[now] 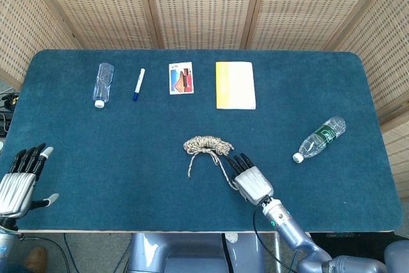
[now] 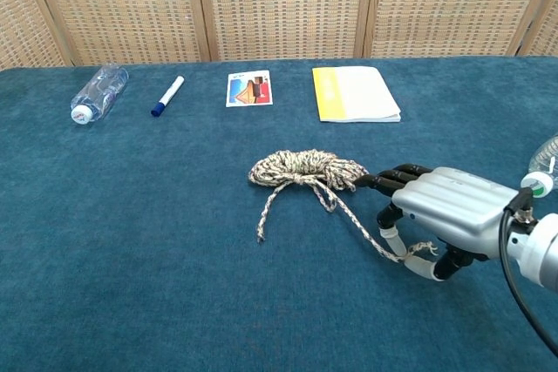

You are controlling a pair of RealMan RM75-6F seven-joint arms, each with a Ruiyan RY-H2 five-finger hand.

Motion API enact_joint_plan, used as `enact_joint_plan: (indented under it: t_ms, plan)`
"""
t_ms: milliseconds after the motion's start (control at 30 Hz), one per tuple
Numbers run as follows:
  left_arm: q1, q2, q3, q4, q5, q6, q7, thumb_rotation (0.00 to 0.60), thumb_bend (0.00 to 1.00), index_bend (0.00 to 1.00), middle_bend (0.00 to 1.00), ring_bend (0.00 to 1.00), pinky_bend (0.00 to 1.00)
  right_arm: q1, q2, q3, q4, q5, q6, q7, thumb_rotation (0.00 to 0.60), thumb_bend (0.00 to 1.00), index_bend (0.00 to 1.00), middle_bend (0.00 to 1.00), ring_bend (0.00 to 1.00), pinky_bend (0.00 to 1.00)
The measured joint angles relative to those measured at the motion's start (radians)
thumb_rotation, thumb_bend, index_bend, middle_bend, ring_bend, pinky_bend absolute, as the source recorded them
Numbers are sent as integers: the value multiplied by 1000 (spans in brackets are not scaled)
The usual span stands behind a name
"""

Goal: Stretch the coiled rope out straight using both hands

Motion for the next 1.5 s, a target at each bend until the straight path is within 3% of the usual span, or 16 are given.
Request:
enact_joint_plan:
  t_ms: [100, 167, 233, 467, 967, 1200, 1500]
  plan:
    - [-49, -14, -11, 4, 31, -40, 64, 600, 43, 78, 0, 0, 0, 4, 9, 3, -17, 10, -4, -25, 600, 393, 604, 0, 0, 0]
    - [-113, -40, -23, 22, 76, -89, 112, 600, 82, 204, 0, 0, 0, 6, 14, 8, -32, 26, -4, -43, 600, 393, 604, 0, 0, 0]
    - [-183, -71, -35, 50, 120, -138, 130, 600, 105, 270, 0, 0, 0, 7, 18, 13, -42, 39, -4, -54, 600, 393, 604, 0, 0, 0]
    - [-424, -228, -78, 185, 240, -330, 149, 600, 154, 400, 0, 0, 0, 10, 26, 20, -52, 71, -6, -76, 600, 392, 604, 0, 0, 0]
    - [-630, -473, -95, 398, 247, -481, 189, 600, 236, 528, 0, 0, 0, 30, 23, 30, -43, 117, -23, -86, 600, 393, 604, 0, 0, 0]
    - [-667, -526, -93, 442, 222, -503, 190, 600, 295, 528, 0, 0, 0, 34, 24, 29, -42, 124, -23, -85, 600, 393, 605, 0, 0, 0]
    - [-715, -580, -82, 481, 202, -544, 233, 600, 300, 528, 0, 0, 0, 36, 26, 29, -41, 132, -20, -77, 600, 392, 605, 0, 0, 0]
